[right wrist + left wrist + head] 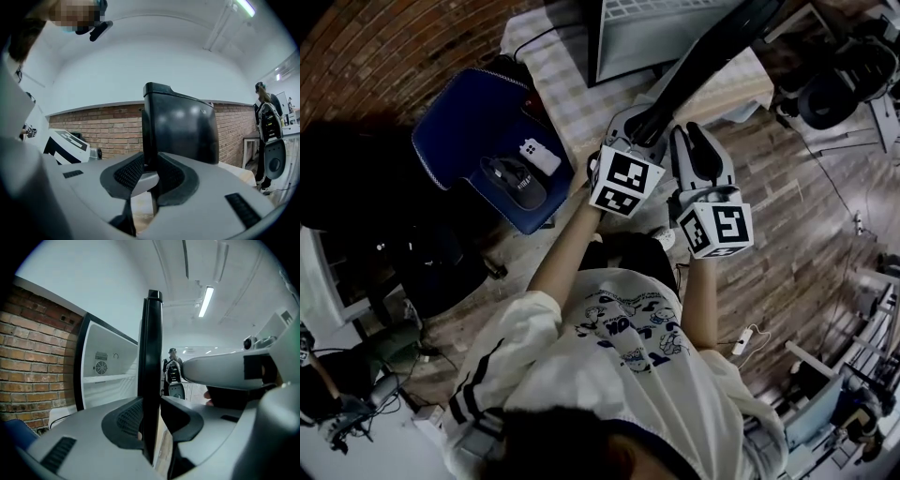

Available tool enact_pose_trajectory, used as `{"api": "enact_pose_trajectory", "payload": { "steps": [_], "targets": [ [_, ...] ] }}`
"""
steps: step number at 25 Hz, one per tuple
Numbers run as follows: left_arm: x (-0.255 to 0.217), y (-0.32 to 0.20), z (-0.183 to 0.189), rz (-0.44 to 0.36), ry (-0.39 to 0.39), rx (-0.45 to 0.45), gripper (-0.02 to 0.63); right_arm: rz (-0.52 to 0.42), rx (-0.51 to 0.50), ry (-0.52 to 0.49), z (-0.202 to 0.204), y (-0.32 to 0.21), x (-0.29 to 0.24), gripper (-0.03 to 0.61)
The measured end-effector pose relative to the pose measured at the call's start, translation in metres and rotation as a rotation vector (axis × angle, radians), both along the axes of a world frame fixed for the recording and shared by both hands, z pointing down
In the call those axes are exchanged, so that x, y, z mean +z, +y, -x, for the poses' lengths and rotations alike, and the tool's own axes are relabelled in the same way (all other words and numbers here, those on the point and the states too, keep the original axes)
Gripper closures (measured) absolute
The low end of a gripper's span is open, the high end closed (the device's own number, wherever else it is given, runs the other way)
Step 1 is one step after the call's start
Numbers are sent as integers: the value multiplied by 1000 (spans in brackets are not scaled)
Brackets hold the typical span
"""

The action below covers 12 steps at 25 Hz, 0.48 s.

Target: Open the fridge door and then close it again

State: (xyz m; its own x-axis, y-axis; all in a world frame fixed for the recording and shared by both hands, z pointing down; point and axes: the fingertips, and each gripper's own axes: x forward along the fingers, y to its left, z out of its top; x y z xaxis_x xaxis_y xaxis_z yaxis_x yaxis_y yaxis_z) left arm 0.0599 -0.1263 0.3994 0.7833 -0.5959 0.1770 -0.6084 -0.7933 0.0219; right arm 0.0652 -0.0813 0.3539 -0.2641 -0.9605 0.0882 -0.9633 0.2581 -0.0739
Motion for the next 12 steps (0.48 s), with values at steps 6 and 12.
{"api": "enact_pose_trajectory", "payload": {
  "steps": [6,12],
  "targets": [
    [1,-8,3,15,5,-11,489,-1,34,-7,-1,-4,0,477],
    [-1,-22,12,20,1,-53,485,-10,14,-26,-3,-24,-4,479]
  ]
}}
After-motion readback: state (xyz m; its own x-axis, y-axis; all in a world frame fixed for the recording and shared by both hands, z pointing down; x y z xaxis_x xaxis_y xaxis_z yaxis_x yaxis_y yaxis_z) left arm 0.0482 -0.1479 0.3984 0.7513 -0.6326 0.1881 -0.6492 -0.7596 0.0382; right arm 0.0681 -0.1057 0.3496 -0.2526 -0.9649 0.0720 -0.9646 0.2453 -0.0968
